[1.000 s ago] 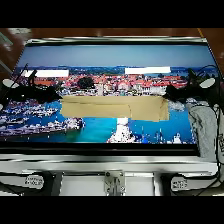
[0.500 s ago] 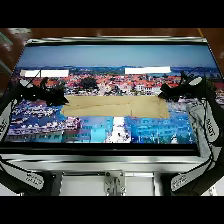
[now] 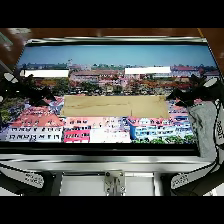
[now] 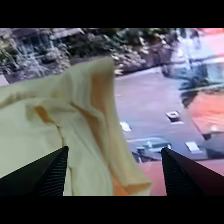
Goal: Fold the shirts.
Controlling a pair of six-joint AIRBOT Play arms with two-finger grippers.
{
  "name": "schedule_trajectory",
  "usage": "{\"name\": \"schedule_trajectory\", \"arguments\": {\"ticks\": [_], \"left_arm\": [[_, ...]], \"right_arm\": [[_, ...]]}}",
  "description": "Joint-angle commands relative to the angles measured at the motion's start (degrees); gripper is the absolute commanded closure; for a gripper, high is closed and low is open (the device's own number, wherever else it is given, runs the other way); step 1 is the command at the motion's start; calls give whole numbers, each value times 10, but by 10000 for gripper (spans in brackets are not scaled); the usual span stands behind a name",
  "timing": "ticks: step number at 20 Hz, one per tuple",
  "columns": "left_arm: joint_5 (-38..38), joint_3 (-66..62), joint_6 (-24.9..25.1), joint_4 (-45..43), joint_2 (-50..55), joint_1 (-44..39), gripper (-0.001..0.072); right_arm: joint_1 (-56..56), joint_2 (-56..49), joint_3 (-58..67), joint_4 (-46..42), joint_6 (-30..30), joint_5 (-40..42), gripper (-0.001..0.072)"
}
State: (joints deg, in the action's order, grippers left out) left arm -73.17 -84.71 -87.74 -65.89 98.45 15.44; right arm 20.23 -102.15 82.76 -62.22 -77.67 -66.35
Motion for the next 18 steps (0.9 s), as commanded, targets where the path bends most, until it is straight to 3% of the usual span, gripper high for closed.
{"name": "schedule_trajectory", "arguments": {"ticks": [1,7,8,9,10,11,13,17,18], "left_arm": [[-19,-8,1,-19,-32,5,129],[-37,-8,18,-18,-94,-33,130],[-34,-8,18,-16,-102,-42,131],[-30,-8,18,-12,-107,-52,131],[-29,-8,18,-5,-108,-62,133],[-23,-8,18,11,-106,-74,182],[7,-6,18,52,-103,-104,453],[118,-6,49,138,-69,-215,670],[144,-6,52,151,-51,-254,670]], "right_arm": [[16,-26,-4,27,23,-70,6],[-23,-80,-4,68,35,-39,15],[-29,-80,-4,68,36,-24,134],[-34,-79,-4,69,39,-16,424],[-37,-77,-4,69,44,-14,644],[-37,-72,-3,75,54,-18,636],[-35,-46,-3,102,91,-37,641],[-35,56,-3,102,85,-79,641],[-35,87,-3,100,71,-96,642]]}}
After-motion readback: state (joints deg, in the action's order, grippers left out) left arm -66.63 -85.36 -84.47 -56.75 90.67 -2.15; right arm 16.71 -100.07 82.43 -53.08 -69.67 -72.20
